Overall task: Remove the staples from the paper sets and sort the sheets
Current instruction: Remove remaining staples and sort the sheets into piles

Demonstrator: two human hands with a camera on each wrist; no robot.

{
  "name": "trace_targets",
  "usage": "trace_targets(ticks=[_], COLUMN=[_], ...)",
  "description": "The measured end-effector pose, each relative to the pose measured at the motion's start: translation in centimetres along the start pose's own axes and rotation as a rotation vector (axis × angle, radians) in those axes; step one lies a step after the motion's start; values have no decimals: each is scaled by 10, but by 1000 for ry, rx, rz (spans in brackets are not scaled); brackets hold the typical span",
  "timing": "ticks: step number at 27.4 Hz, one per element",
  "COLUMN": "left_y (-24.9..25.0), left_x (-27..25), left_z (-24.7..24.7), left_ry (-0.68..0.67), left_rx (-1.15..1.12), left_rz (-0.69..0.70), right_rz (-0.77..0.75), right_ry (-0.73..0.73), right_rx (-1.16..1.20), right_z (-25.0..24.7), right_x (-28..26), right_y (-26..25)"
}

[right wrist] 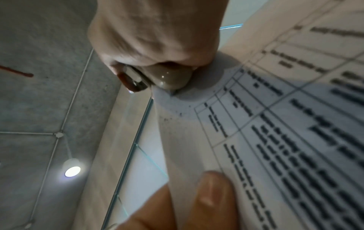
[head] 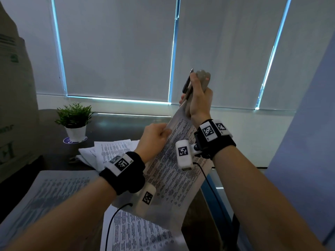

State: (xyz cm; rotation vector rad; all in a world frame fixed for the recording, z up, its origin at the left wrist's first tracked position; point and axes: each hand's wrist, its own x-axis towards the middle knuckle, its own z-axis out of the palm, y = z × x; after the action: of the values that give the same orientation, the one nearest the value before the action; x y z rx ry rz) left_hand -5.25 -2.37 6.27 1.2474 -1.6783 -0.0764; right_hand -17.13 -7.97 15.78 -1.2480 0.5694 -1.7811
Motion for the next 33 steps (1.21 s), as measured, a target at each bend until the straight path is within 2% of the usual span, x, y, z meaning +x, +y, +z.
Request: trace_targets(ticks=[3,6,8,10,12,16,19,23,25,27,28,29,31,33], left_y=[-1,5,5,-12,-46,-144,-198,-204,-199,-186,-174,-160,-144,-146], left_x=[1,-6,-10,-14,-25,-81,-124,-144,-146,-140,-135,-126,-101,-85], left_z=[3,8,9,5,-4,-13,-12,-17,-21,-30,-38,-46,-59,-70], left_ry=[-30,-71,-57,13,76,54,23,38,51,154,206,225,143,115], left_rx=[37,18,2,-50,-171,-143,-38,-3,75,111,-17,-247,-687,-762], left_rz=[-25,-44,-102,-246,-479,-850,-1001,-1024,-954,-815,-750,-731,-739,-740], right_rz=[15,46,45,-5,-6,210,382,448,454,480,512,556,610,603], right_ry=[-17,-10,5,51,95,29,-69,-199,-284,-354,-388,-431,-518,-636], right_rx=[22,-75,-64,-45,-30,-159,-276,-446,-517,-528,-506,-490,-499,-533], right_z=[-5,-5,-1,4,8,5,4,13,23,36,43,54,77,104], right_x=[1,2,-1,-8,-16,-34,-60,-82,-89,-93,-96,-100,-109,-117], right_y=[1,2,8,19,36,95,142,180,188,194,197,200,205,208])
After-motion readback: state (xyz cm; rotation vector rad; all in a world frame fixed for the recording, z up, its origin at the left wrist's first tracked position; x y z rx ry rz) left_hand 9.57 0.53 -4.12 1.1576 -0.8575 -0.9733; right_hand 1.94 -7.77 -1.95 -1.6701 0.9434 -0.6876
